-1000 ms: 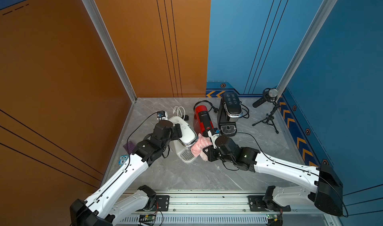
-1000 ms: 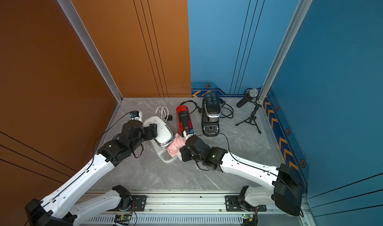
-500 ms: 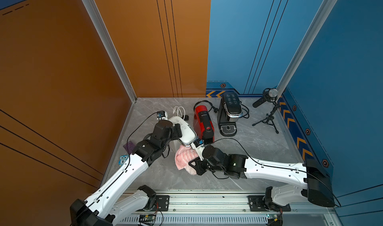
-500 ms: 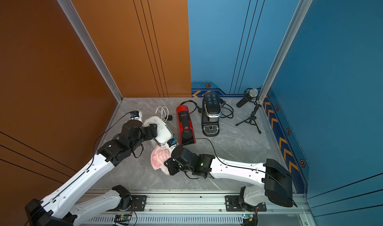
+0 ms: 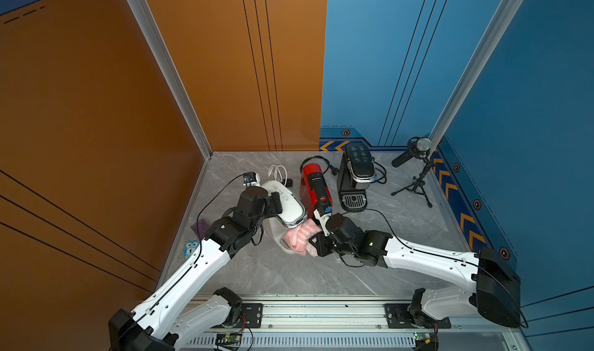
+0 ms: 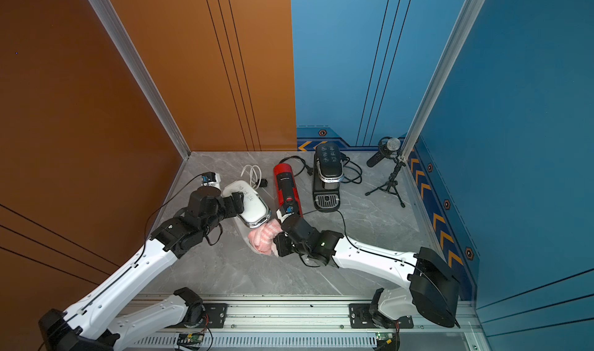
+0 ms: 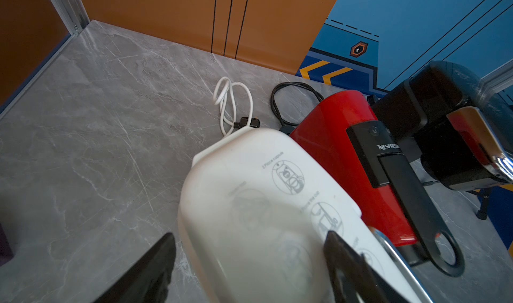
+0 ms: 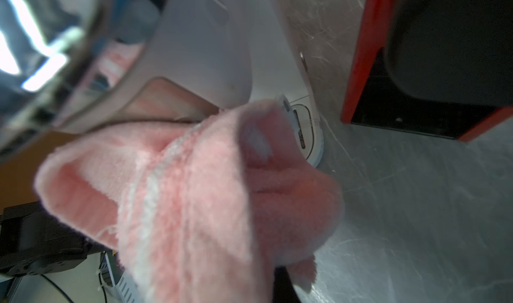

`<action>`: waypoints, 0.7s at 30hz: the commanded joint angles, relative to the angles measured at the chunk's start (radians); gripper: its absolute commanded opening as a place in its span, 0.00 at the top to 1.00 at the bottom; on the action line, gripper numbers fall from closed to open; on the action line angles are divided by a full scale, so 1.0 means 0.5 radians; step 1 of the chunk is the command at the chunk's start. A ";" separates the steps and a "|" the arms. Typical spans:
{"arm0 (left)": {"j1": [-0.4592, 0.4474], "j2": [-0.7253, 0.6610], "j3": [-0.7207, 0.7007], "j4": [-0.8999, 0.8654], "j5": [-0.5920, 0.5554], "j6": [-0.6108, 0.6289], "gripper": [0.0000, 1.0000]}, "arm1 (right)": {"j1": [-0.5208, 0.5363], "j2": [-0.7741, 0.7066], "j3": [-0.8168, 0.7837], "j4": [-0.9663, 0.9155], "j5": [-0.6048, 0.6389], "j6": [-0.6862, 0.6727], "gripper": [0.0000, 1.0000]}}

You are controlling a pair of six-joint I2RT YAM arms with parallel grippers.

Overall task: Wipe the surface of a coffee machine
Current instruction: Wipe the dirt from the surface of the coffee machine.

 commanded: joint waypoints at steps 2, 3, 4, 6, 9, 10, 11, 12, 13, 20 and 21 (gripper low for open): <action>0.016 0.080 -0.149 -0.517 0.091 0.056 0.16 | -0.049 0.032 -0.129 0.228 0.048 0.069 1.00; 0.016 0.077 -0.149 -0.517 0.091 0.052 0.16 | -0.052 0.075 -0.135 0.299 0.011 0.081 1.00; 0.017 0.077 -0.149 -0.517 0.095 0.053 0.16 | -0.049 0.105 -0.138 0.376 -0.019 0.078 1.00; 0.021 0.080 -0.149 -0.519 0.096 0.053 0.16 | -0.026 0.176 -0.123 0.506 -0.014 0.061 1.00; 0.023 0.071 -0.154 -0.520 0.107 0.055 0.16 | 0.016 0.256 -0.070 0.609 -0.010 0.002 1.00; 0.023 0.071 -0.154 -0.517 0.108 0.054 0.16 | 0.022 0.275 -0.070 0.656 -0.002 -0.012 1.00; 0.022 0.068 -0.157 -0.517 0.110 0.054 0.16 | 0.026 0.290 -0.087 0.731 0.015 -0.016 1.00; 0.026 0.072 -0.158 -0.517 0.112 0.053 0.16 | 0.027 0.303 -0.110 0.818 0.012 -0.012 1.00; 0.026 0.080 -0.157 -0.517 0.115 0.054 0.16 | 0.030 0.315 -0.132 0.902 0.017 -0.014 1.00; 0.032 0.091 -0.148 -0.518 0.130 0.054 0.16 | 0.059 0.420 -0.224 1.451 0.036 0.008 1.00; 0.034 0.087 -0.144 -0.517 0.132 0.055 0.16 | 0.062 0.455 -0.213 1.489 0.012 0.027 1.00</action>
